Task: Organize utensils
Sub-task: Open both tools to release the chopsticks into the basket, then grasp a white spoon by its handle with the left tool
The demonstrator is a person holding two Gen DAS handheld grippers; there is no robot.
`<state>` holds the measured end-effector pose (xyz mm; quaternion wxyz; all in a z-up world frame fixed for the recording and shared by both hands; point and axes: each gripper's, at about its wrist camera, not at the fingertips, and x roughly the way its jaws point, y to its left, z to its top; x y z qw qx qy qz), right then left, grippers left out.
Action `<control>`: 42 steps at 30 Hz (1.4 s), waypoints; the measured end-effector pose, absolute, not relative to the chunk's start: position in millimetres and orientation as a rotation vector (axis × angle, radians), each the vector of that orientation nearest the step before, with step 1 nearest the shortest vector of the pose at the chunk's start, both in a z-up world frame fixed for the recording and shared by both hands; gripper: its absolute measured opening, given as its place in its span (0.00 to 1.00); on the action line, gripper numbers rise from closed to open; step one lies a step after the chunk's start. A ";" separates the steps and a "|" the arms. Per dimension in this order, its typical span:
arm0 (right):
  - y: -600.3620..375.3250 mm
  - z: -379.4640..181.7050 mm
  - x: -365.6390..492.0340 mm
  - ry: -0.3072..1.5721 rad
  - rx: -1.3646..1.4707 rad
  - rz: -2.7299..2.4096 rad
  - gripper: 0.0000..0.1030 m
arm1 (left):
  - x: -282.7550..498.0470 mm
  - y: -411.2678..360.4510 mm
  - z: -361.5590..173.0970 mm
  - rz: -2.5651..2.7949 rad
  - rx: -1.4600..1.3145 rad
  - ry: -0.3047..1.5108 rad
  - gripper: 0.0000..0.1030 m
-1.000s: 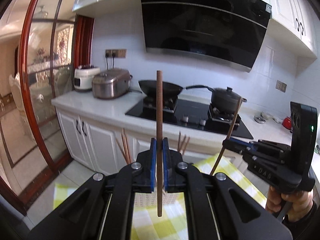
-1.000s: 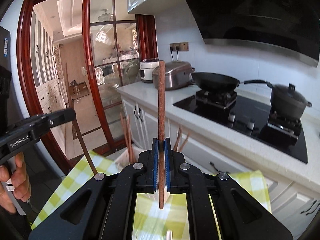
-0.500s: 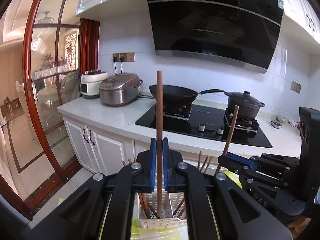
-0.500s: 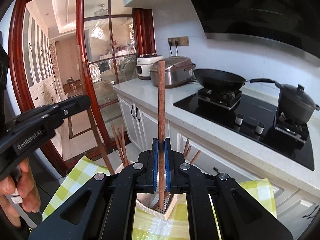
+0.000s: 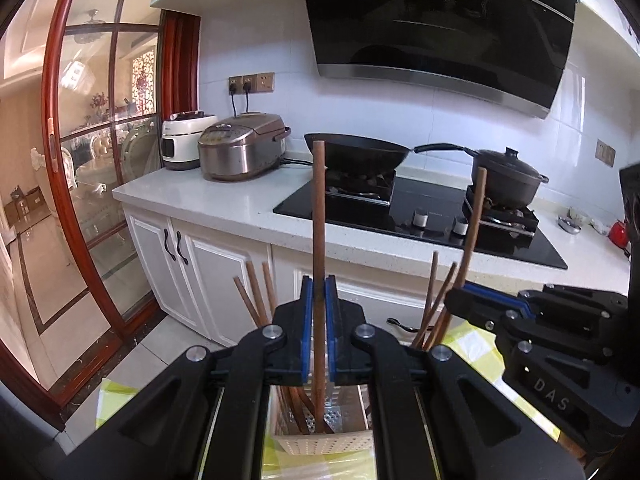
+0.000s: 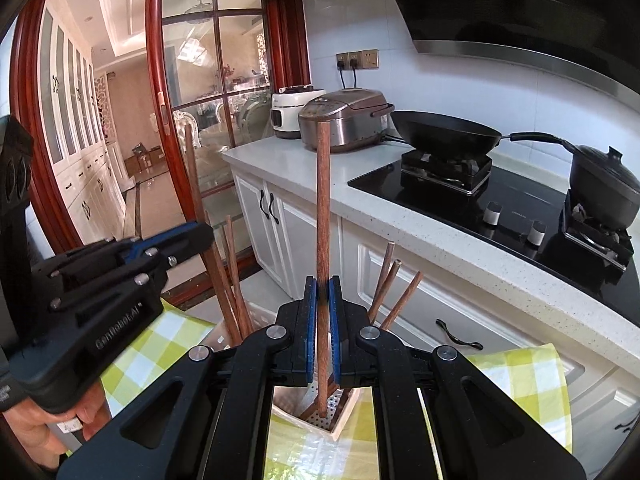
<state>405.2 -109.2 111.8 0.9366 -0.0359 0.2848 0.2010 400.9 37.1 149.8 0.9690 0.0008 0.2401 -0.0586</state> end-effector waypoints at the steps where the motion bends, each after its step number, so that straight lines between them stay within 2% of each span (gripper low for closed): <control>1: -108.2 110.1 404.0 0.585 -0.075 0.411 0.06 | 402.2 36.6 146.0 -0.116 0.004 0.493 0.06; 19: -98.0 73.6 416.0 0.679 -0.117 0.423 0.07 | 418.7 33.9 100.1 -0.141 0.030 0.651 0.06; 22: -98.2 73.3 418.3 0.684 -0.111 0.419 0.07 | 414.9 36.0 101.2 -0.158 0.012 0.643 0.16; 29: -107.1 86.6 407.3 0.648 -0.103 0.426 0.10 | 399.4 44.1 111.3 -0.167 -0.018 0.608 0.16; 32: -115.8 91.2 396.8 0.628 -0.105 0.428 0.12 | 385.4 48.2 116.0 -0.170 -0.035 0.586 0.16; 37: -143.9 89.7 371.8 0.607 -0.088 0.416 0.31 | 351.8 58.2 117.7 -0.182 -0.079 0.562 0.16; 42: -166.1 53.0 340.9 0.655 -0.116 0.397 0.32 | 311.7 62.3 94.6 -0.197 -0.140 0.602 0.19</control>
